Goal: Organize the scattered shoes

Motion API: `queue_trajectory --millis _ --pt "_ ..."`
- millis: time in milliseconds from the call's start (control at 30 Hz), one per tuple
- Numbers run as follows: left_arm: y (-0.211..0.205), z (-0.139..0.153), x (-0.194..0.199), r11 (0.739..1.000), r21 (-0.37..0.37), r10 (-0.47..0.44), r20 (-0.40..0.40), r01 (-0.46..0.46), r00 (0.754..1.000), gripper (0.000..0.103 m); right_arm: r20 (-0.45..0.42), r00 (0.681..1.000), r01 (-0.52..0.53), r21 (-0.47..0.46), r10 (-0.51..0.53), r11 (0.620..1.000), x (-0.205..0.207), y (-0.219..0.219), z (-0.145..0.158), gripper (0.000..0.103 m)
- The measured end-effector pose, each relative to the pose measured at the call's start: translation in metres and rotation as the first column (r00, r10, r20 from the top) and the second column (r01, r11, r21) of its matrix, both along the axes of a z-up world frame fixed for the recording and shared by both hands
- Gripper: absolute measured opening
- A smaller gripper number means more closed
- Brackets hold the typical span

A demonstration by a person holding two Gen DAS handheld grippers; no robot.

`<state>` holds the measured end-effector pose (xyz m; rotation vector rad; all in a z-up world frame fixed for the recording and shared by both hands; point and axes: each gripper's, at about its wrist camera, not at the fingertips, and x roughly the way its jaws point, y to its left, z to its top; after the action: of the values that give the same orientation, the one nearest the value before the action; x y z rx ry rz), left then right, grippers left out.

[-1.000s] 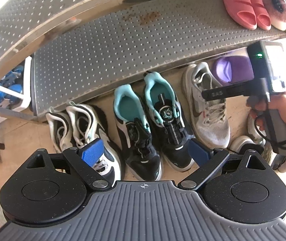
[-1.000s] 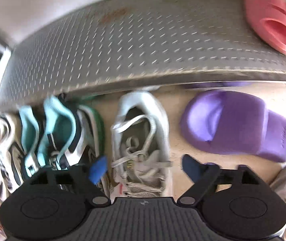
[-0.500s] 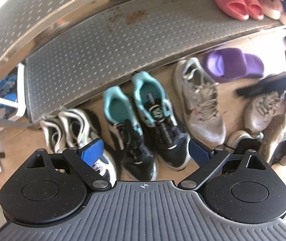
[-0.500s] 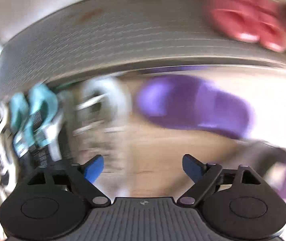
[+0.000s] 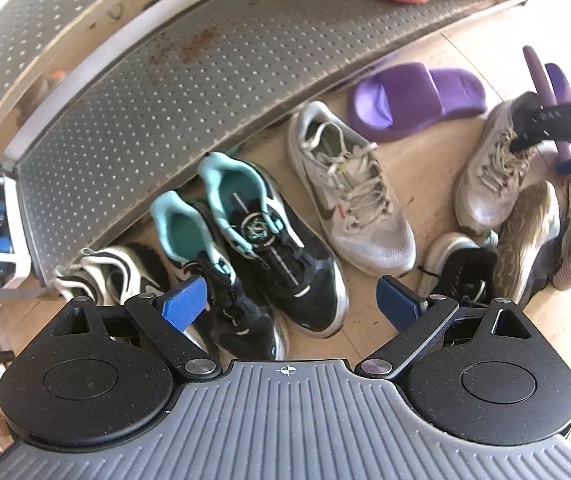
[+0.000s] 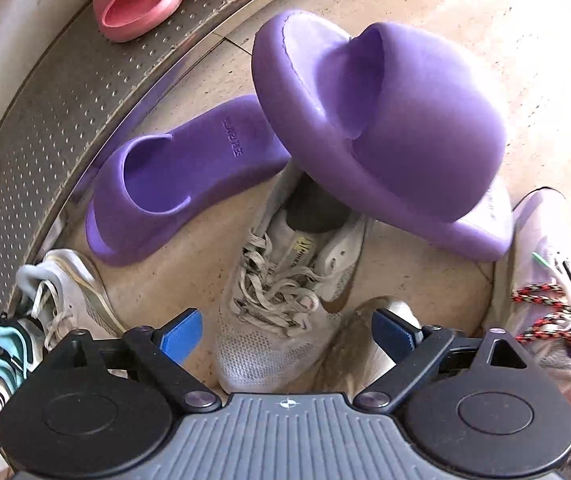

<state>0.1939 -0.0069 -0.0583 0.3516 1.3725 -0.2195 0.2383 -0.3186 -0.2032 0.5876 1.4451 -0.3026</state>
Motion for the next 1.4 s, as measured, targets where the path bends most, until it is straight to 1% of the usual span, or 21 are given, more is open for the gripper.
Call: queue_trajectory --millis 200,367,433,533,567,667,700,733,800,833,900,1000,1033,1067,1100,1133,1200,1300,1333,1367,1400 --pt "-0.012 -0.005 -0.002 0.998 -0.017 -0.058 -0.019 0.057 0.998 0.095 -0.026 0.999 -0.038 -0.086 0.036 0.996 0.02 0.01 -0.019 0.095" --pt "-0.004 -0.009 -0.003 0.999 -0.004 -0.043 -0.035 0.043 0.998 0.095 -0.049 0.997 0.057 -0.136 -0.064 0.989 0.027 0.007 -0.05 0.097" --pt "-0.001 -0.011 -0.003 0.999 0.001 -0.037 -0.041 0.037 0.998 0.095 -0.097 0.992 0.07 -0.162 -0.086 0.984 0.029 0.008 -0.06 0.095" --pt "0.004 -0.013 -0.004 1.0 0.009 -0.028 -0.05 0.028 0.998 0.095 -0.185 0.982 0.008 -0.196 -0.045 0.981 0.033 0.023 -0.047 0.085" --pt "0.008 -0.013 -0.002 1.0 0.009 -0.014 -0.049 0.014 0.999 0.095 -0.16 0.987 -0.004 -0.184 -0.026 0.983 0.033 0.032 -0.034 0.081" --pt "0.012 -0.009 0.002 1.0 0.005 0.007 -0.038 -0.007 0.999 0.095 0.02 0.999 -0.032 -0.114 0.034 0.993 0.034 0.067 0.015 0.084" --pt "0.013 -0.006 0.002 1.0 0.003 0.016 -0.029 -0.016 0.999 0.095 0.106 0.992 -0.061 -0.093 0.071 0.994 0.041 0.077 0.022 0.086" --pt "0.015 -0.002 0.002 1.0 -0.004 0.023 -0.013 -0.023 1.0 0.095 0.193 0.971 -0.12 -0.105 0.139 0.987 0.049 0.089 0.028 0.094" --pt "0.016 0.0 0.0 1.0 -0.011 0.023 -0.007 -0.023 1.0 0.096 0.268 0.912 -0.26 -0.212 0.312 0.942 0.065 0.113 0.029 0.096" --pt "0.017 -0.001 0.0 1.0 -0.009 0.025 -0.011 -0.025 1.0 0.096 0.254 0.875 -0.336 -0.291 0.411 0.896 0.074 0.126 0.024 0.098" --pt "0.019 -0.003 0.0 1.0 -0.001 0.03 -0.017 -0.03 0.999 0.096 0.155 0.805 -0.481 -0.394 0.573 0.783 0.09 0.15 0.004 0.097" --pt "0.023 -0.006 0.003 0.999 0.016 0.04 -0.018 -0.04 0.999 0.096 0.027 0.738 -0.6 -0.432 0.674 0.674 0.105 0.172 -0.028 0.096" --pt "0.024 -0.006 0.004 0.999 0.017 0.042 -0.017 -0.042 0.999 0.096 -0.005 0.726 -0.619 -0.442 0.688 0.65 0.108 0.177 -0.036 0.095" --pt "0.024 -0.006 0.004 0.999 0.017 0.043 -0.017 -0.043 0.999 0.096 -0.039 0.715 -0.633 -0.462 0.699 0.622 0.11 0.181 -0.043 0.077" --pt "0.025 -0.005 0.006 0.999 0.014 0.047 -0.015 -0.047 0.999 0.096 -0.087 0.69 -0.66 -0.483 0.719 0.575 0.112 0.181 -0.049 0.078" --pt "0.026 -0.004 0.007 0.999 0.011 0.051 -0.013 -0.051 0.999 0.096 -0.116 0.677 -0.676 -0.49 0.727 0.551 0.113 0.178 -0.051 0.075" --pt "0.027 -0.004 0.008 0.998 0.005 0.055 -0.014 -0.055 0.998 0.096 -0.162 0.723 -0.638 -0.528 0.672 0.56 0.118 0.156 -0.049 0.074" --pt "0.024 -0.005 0.007 0.999 0.008 0.044 -0.018 -0.044 0.999 0.096 -0.224 0.781 -0.579 -0.611 0.583 0.54 0.123 0.108 -0.046 0.077" --pt "0.023 -0.006 0.006 0.999 0.007 0.038 -0.018 -0.038 0.999 0.096 -0.227 0.799 -0.562 -0.613 0.557 0.556 0.126 0.09 -0.044 0.079" --pt "0.021 -0.006 0.005 0.999 0.007 0.031 -0.018 -0.031 0.999 0.096 -0.218 0.809 -0.555 -0.587 0.546 0.59 0.128 0.077 -0.04 0.078" --pt "0.014 -0.006 0.002 1.0 -0.012 -0.007 -0.009 0.007 1.0 0.096 -0.166 0.814 -0.551 -0.522 0.556 0.651 0.128 0.057 -0.023 0.079"
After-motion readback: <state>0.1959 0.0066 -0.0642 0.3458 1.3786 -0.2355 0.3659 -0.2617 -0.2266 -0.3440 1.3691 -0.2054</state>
